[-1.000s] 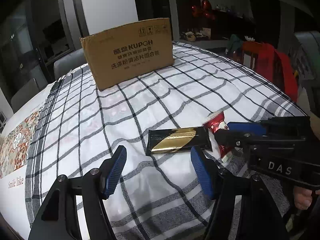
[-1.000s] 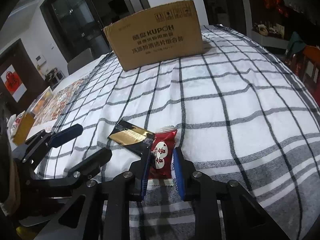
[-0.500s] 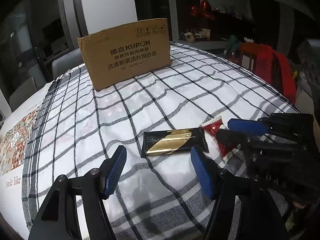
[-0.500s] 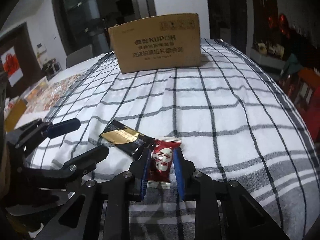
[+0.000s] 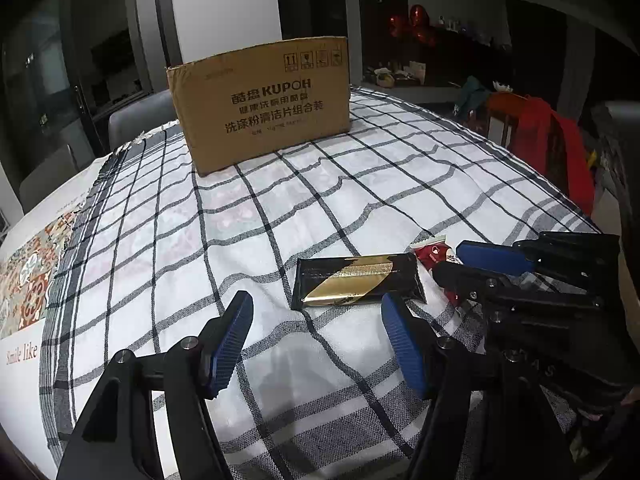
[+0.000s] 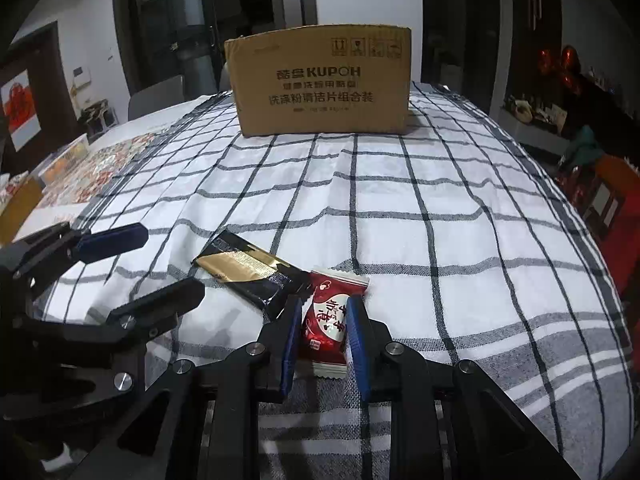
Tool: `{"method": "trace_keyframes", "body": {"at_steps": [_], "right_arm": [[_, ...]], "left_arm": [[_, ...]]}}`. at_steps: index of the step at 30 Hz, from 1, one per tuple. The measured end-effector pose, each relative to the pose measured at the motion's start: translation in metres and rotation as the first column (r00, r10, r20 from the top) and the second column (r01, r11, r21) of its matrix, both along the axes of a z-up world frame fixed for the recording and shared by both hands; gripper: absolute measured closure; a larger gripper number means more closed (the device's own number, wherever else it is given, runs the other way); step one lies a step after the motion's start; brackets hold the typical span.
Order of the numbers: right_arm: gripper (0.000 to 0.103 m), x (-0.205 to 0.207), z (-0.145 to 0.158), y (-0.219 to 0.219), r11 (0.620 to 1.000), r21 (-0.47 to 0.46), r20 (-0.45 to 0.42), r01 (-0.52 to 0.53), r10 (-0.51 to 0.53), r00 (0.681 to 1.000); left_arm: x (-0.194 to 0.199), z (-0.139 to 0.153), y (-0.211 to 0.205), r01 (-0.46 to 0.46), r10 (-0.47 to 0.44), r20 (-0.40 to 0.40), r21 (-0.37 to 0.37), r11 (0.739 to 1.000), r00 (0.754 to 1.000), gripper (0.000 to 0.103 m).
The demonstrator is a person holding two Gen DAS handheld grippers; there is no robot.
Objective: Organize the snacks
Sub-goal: 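Grasp the black-gold bar with the left tool while the right tool grasps the red-white candy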
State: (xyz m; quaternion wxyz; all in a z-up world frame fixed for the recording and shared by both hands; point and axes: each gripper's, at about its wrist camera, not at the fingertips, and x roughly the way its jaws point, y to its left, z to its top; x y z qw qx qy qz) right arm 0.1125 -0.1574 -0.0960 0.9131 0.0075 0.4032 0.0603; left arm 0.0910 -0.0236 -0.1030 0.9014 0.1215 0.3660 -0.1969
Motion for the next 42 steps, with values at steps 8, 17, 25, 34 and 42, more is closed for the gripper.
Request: {"method": "trace_keyframes", "body": {"at_steps": [8, 17, 25, 34, 42], "right_arm": [[0.078, 0.003, -0.004, 0.000, 1.000, 0.010, -0.009, -0.002, 0.002, 1.000], [0.078, 0.008, -0.007, -0.005, 0.999, 0.052, -0.038, -0.004, 0.006, 0.999], [0.079, 0.001, 0.001, -0.011, 0.997, 0.082, 0.007, 0.002, -0.002, 1.000], [0.079, -0.003, 0.016, -0.023, 0.995, 0.089, 0.075, 0.044, -0.051, 0.996], [0.079, 0.003, 0.010, -0.036, 0.993, 0.092, 0.067, 0.074, -0.080, 0.995]], "left_arm": [[-0.001, 0.000, -0.004, 0.004, -0.004, -0.002, 0.004, 1.000, 1.000, 0.037], [0.000, 0.000, -0.006, 0.005, -0.005, -0.019, 0.004, 1.000, 1.000, 0.035], [0.001, 0.001, -0.011, 0.020, -0.020, -0.026, -0.004, 1.000, 0.999, 0.032], [0.017, -0.001, -0.014, 0.022, -0.027, -0.070, -0.068, 0.997, 0.997, 0.020], [0.032, -0.015, -0.026, 0.036, -0.041, -0.116, -0.039, 0.999, 0.992, 0.013]]}}
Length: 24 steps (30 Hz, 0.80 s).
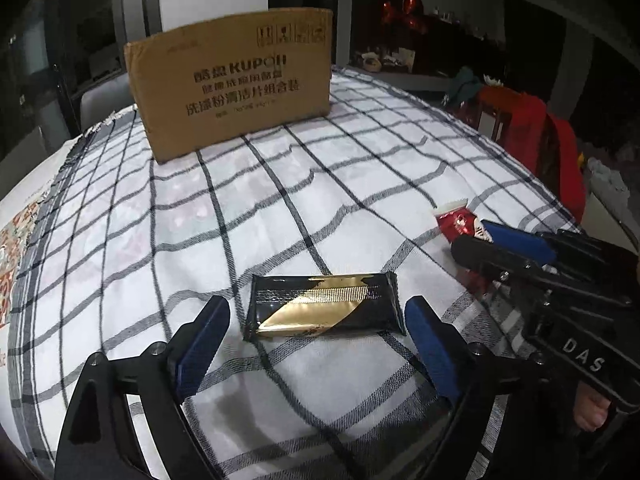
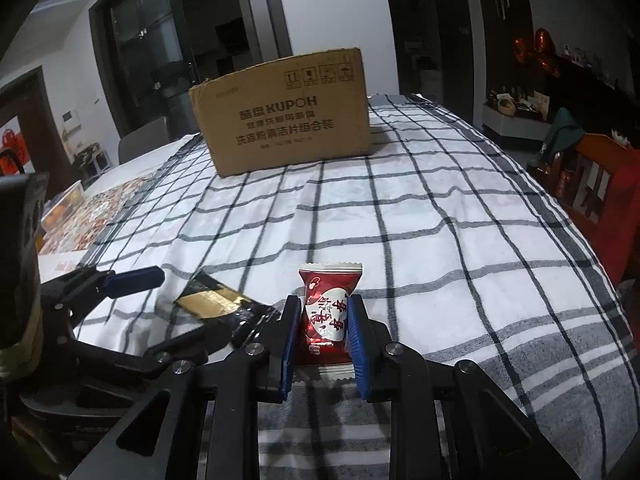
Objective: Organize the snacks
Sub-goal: 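Grasp the black-gold bar with the left tool while the right tool grasps the red-white candy, then carry the black-gold bar and red-white candy over the box and release both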
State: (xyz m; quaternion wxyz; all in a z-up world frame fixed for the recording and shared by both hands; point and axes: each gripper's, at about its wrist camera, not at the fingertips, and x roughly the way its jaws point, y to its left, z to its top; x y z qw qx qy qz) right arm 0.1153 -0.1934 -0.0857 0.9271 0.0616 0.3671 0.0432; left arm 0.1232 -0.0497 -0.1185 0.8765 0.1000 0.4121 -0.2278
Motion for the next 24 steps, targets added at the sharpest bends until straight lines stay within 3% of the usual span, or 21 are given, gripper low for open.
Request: {"method": "trace_keyframes", "body": {"at_steps": [17, 24], "right_arm": [[0.079, 0.005, -0.010, -0.003, 1.000, 0.016, -0.028, -0.003, 0.004, 1.000], [0.079, 0.003, -0.008, -0.002, 1.000, 0.011, -0.017, -0.004, 0.005, 1.000]], "left_arm": [[0.010, -0.013, -0.012, 0.001, 0.000, -0.011, 0.041, 0.999, 1.000, 0.012], [0.008, -0.010, -0.012, 0.014, -0.014, 0.005, 0.026, 1.000, 1.000, 0.021]]}}
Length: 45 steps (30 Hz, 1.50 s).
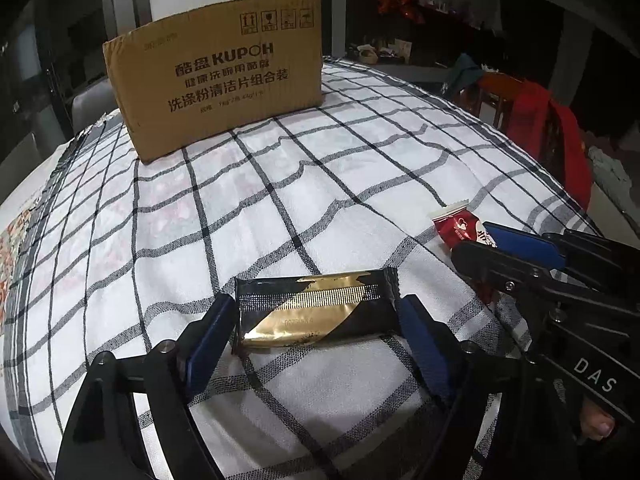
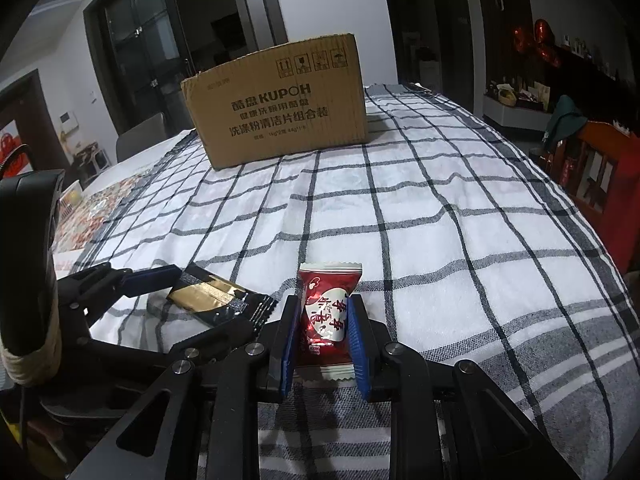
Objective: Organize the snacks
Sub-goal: 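Carry the black-gold bar and red-white candy over the box and release both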
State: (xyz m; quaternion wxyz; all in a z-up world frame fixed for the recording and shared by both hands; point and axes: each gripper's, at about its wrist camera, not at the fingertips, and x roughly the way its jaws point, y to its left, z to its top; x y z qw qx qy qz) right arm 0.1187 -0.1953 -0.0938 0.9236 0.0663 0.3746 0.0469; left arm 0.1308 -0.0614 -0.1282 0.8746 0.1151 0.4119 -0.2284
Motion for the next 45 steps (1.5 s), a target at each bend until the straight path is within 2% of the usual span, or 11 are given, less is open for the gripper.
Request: {"method": "trace_keyframes", "body": {"at_steps": [10, 17, 28, 38, 45], "right_arm": [[0.079, -0.004, 0.008, -0.001, 1.000, 0.004, 0.027, -0.002, 0.001, 1.000], [0.079, -0.009, 0.019, 0.003, 1.000, 0.006, 0.054, -0.015, 0.015, 0.998], [0.079, -0.006, 0.055, 0.007, 1.000, -0.008, 0.148, -0.016, 0.017, 0.989], [0.079, 0.017, 0.091, 0.004, 0.999, 0.026, 0.197, -0.038, 0.033, 0.980], [0.079, 0.049, 0.115, 0.004, 1.000, -0.002, 0.256, -0.029, 0.029, 0.966]], "left_arm": [[-0.013, 0.018, 0.006, -0.024, 0.022, 0.097, 0.018, 1.000, 0.995, 0.023], [-0.019, 0.041, 0.016, -0.057, 0.060, 0.142, -0.026, 0.998, 0.988, 0.023], [-0.017, 0.078, 0.028, -0.115, 0.127, 0.205, -0.070, 0.991, 0.970, 0.024], [0.000, 0.118, 0.037, -0.136, 0.165, 0.275, -0.121, 0.983, 0.947, 0.024], [0.028, 0.141, 0.043, -0.158, 0.193, 0.301, -0.138, 0.978, 0.934, 0.024]]}}
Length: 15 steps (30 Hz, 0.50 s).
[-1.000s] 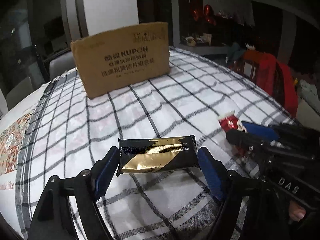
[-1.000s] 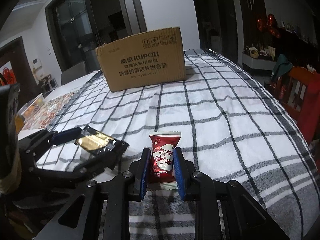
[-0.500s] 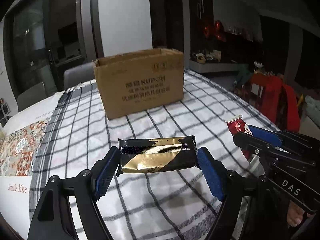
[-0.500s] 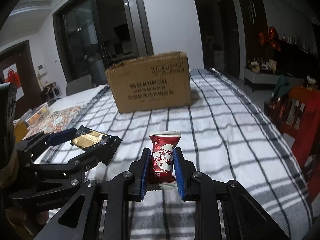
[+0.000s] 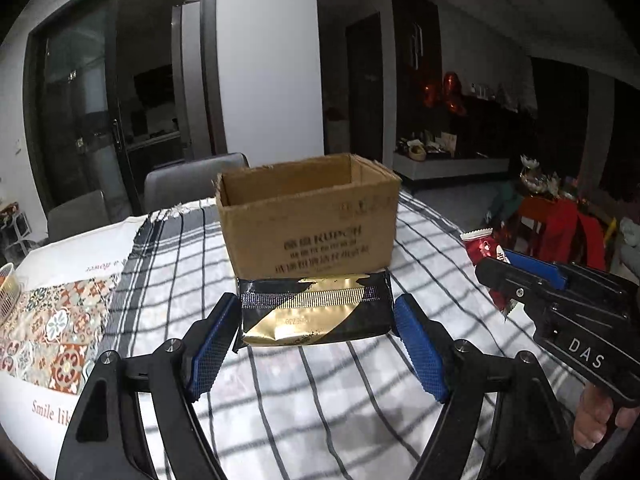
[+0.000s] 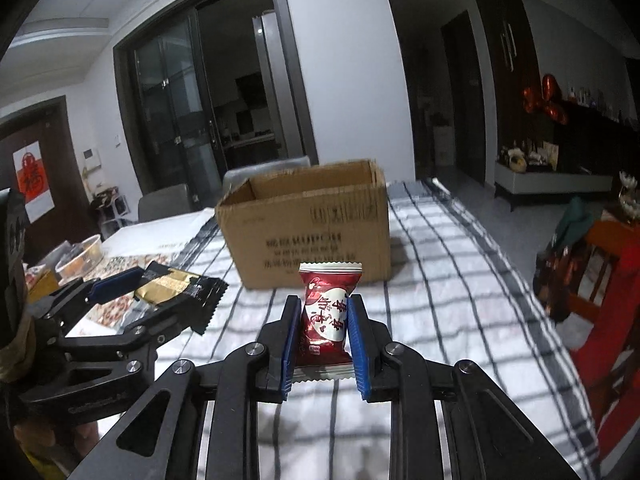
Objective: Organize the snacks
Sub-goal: 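Carry the black-gold bar and red-white candy over the box and release both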
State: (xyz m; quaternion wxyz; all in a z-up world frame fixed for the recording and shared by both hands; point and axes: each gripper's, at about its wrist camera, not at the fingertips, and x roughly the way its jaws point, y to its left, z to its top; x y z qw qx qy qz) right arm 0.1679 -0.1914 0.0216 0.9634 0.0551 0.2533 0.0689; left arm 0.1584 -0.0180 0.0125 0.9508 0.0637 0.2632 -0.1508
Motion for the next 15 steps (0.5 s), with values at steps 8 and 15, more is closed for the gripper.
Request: {"method": "trace_keyframes", "body": {"at_steps": [8, 15], "right_arm": [[0.079, 0.040, 0.020, 0.004, 1.000, -0.004, 0.057, -0.008, 0.008, 0.998], [0.079, 0.083, 0.036, 0.002, 1.000, -0.013, 0.082, -0.001, 0.002, 0.997]], "left_arm": [[0.041, 0.025, 0.002, -0.017, 0.017, 0.039, -0.014, 1.000, 0.999, 0.028], [0.081, 0.040, 0.001, -0.029, 0.031, 0.062, -0.042, 0.999, 0.998, 0.029]]}}
